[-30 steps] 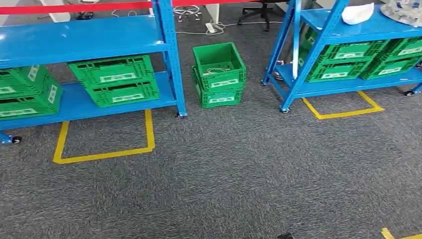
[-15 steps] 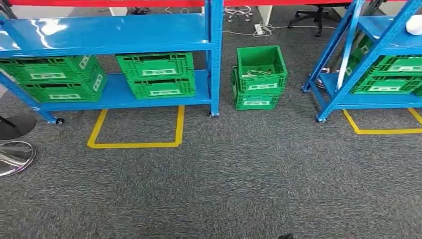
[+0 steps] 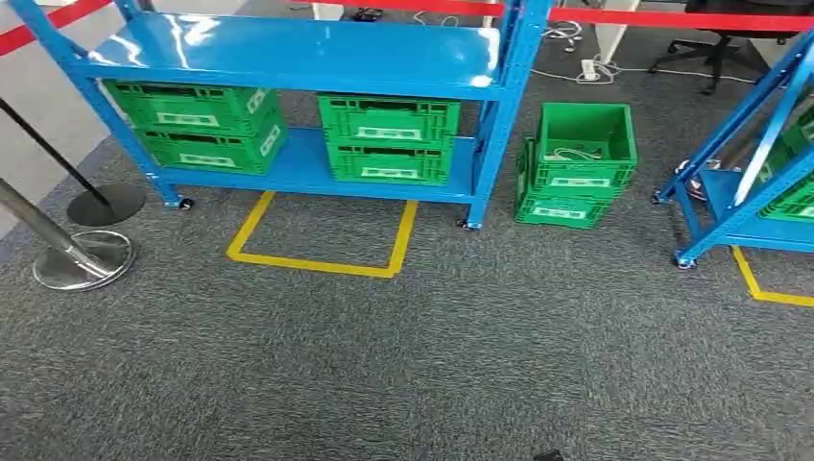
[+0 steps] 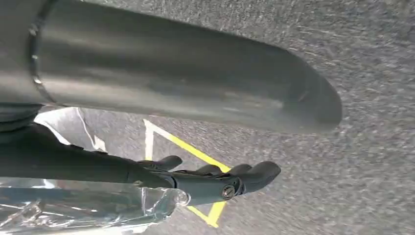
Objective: Take the parts from the cabinet and place them on the table.
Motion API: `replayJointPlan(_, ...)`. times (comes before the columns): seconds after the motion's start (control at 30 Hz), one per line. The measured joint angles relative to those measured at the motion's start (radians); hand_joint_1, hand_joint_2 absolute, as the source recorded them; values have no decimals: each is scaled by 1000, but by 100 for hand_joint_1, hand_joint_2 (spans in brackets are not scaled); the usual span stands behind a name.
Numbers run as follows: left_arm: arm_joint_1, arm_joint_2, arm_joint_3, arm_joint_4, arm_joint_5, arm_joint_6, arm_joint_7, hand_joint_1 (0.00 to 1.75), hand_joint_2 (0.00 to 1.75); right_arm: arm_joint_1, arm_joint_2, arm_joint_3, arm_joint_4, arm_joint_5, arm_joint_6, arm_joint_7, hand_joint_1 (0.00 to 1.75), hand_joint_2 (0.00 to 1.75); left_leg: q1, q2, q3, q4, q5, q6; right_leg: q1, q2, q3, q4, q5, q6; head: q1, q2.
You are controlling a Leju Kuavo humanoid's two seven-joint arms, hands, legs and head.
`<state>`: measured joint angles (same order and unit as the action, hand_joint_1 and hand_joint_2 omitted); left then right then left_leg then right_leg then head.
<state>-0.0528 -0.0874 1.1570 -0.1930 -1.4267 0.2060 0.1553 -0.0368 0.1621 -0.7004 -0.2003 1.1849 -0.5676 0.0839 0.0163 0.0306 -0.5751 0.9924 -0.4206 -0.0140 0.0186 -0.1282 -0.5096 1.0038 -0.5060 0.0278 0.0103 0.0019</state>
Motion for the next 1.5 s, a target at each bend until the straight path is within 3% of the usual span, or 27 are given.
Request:
replayJointPlan(0.07,-2,-1,0,0,0,0,0,0,0,1,0,0,0,0,0,-2,0,0,2,-19,-4,0,4,10,-7,97,-41,105,-76,13,9,0)
replayJointPlan(0.13,-4,0,0,0,1,1,0,0,0,6,0,0,0,0,1,-3,0,0,1,-48,-10,0,7,14,-12,120,-120,272,-147,18,13,0)
replayJointPlan(0.17,-2,1,0,0,1,1,0,0,0,8,0,0,1,0,2,-3,0,0,0,-62,-11,0,8,16,-12,122,-146,317,-154,18,13,0)
replayJointPlan(0.2,-1,2,0,0,2,1,0,0,0,8,0,0,1,-1,2,-3,0,0,0,-76,-11,1,9,16,-12,124,-148,311,-136,16,12,0)
replayJointPlan(0.27,0,2,0,0,2,1,0,0,0,6,0,0,1,0,2,-4,0,0,0,-106,-10,1,11,13,-12,134,-94,181,-48,8,13,0)
replayJointPlan(0.3,0,1,0,0,2,1,0,0,0,6,0,0,1,0,2,-5,0,0,0,-121,-10,1,13,10,-12,163,-51,85,0,1,15,0)
replayJointPlan(0.33,-1,-1,0,0,2,1,0,0,0,6,0,0,1,0,2,-6,0,0,4,-132,-13,1,15,7,-15,227,-23,16,18,-6,17,0)
replayJointPlan(0.4,-2,0,0,0,2,1,0,0,0,4,0,1,1,-1,2,-6,0,0,2,-152,-23,2,20,-7,-13,216,-23,5,16,-3,17,0)
replayJointPlan(0.5,5,2,1,0,3,1,0,0,0,2,1,1,1,-1,2,-7,0,0,9,-181,-32,-2,32,-30,-18,184,-15,-6,30,-20,16,0)
replayJointPlan(0.53,6,1,1,0,3,2,0,0,0,2,1,1,1,0,2,-8,0,0,1,-118,-42,19,11,-29,-17,170,-12,-11,36,-25,14,0)
replayJointPlan(0.57,2,-2,1,0,3,1,-2,0,0,4,1,1,1,0,2,-9,0,0,-1,-78,-69,74,-31,-31,-17,156,-13,-12,37,-31,6,0)
replayJointPlan(0.63,-3,-1,1,0,3,2,-5,0,0,9,1,1,1,0,2,-9,0,0,0,-50,-140,230,-108,-37,-14,120,-15,-12,36,-34,6,0)
replayJointPlan(0.7,-2,0,1,0,3,3,-6,0,0,8,1,1,1,-1,2,-9,0,0,1,-44,-169,300,-122,-41,-14,91,-16,-12,35,-34,6,0)
replayJointPlan(0.73,-1,0,1,0,3,3,-7,0,0,6,2,1,1,-1,2,-9,0,0,2,-42,-148,269,-95,-42,-14,76,-16,-12,35,-33,6,0)
replayJointPlan(0.8,1,2,1,0,2,5,-10,0,0,4,2,1,1,-1,2,-10,0,0,2,-17,-57,113,-19,-43,-15,52,-13,-11,32,-28,6,0)
replayJointPlan(0.83,-1,2,1,0,1,6,-11,0,0,4,2,1,0,-1,2,-10,0,0,1,37,-5,30,4,-44,-9,41,-10,-7,28,-21,6,0)
replayJointPlan(0.87,-7,0,1,0,0,7,-12,0,0,4,2,1,0,0,2,-11,0,0,-5,50,5,0,-7,-39,1,31,-19,4,19,-13,3,0)
replayJointPlan(0.9,-8,0,1,0,0,8,-15,0,0,4,2,1,0,-1,2,-11,0,0,-2,31,0,5,-5,-19,1,24,-24,2,18,-11,13,0)
replayJointPlan(1.0,3,0,1,0,0,10,-21,0,0,-1,2,1,0,0,2,-12,0,0,-4,2,-5,3,-2,-1,-3,-6,-6,0,16,-3,21,0)
replayJointPlan(1.07,2,0,1,0,0,12,-23,0,0,0,2,1,0,0,2,-13,0,0,0,-17,-7,2,3,11,-10,82,-35,66,-39,12,26,0)
replayJointPlan(1.17,-3,2,1,0,-1,15,-24,0,0,6,2,1,1,0,2,-13,0,0,-2,-53,-15,2,6,20,-13,122,-145,299,-141,16,31,0)
replayJointPlan(1.23,-1,2,1,0,-1,15,-24,0,0,7,2,1,1,0,2,-13,0,0,-3,-79,-15,2,7,21,-12,125,-152,297,-110,12,31,0)
replayJointPlan(1.3,0,2,1,0,-1,15,-24,0,0,5,2,1,1,0,2,-13,0,0,-3,-108,-13,2,10,18,-13,138,-84,147,-20,4,31,0)
replayJointPlan(1.33,-1,1,1,0,-1,15,-25,0,0,5,2,1,1,0,2,-13,0,0,-1,-122,-12,2,11,15,-14,173,-41,55,23,-2,32,0)
replayJointPlan(1.37,-1,0,1,0,-1,15,-25,0,0,5,2,1,1,0,2,-13,0,0,-3,-132,-16,4,14,9,-18,229,-25,14,15,-6,32,0)
replayJointPlan(1.43,-2,0,1,0,-1,17,-26,0,0,4,2,1,1,0,2,-14,0,0,2,-153,-27,2,21,-4,-14,209,-25,11,18,-4,32,0)
replayJointPlan(1.5,5,1,1,0,-1,18,-27,0,0,3,2,1,1,0,2,-14,0,0,6,-175,-33,-4,33,-21,-12,188,-22,9,26,-16,31,0)
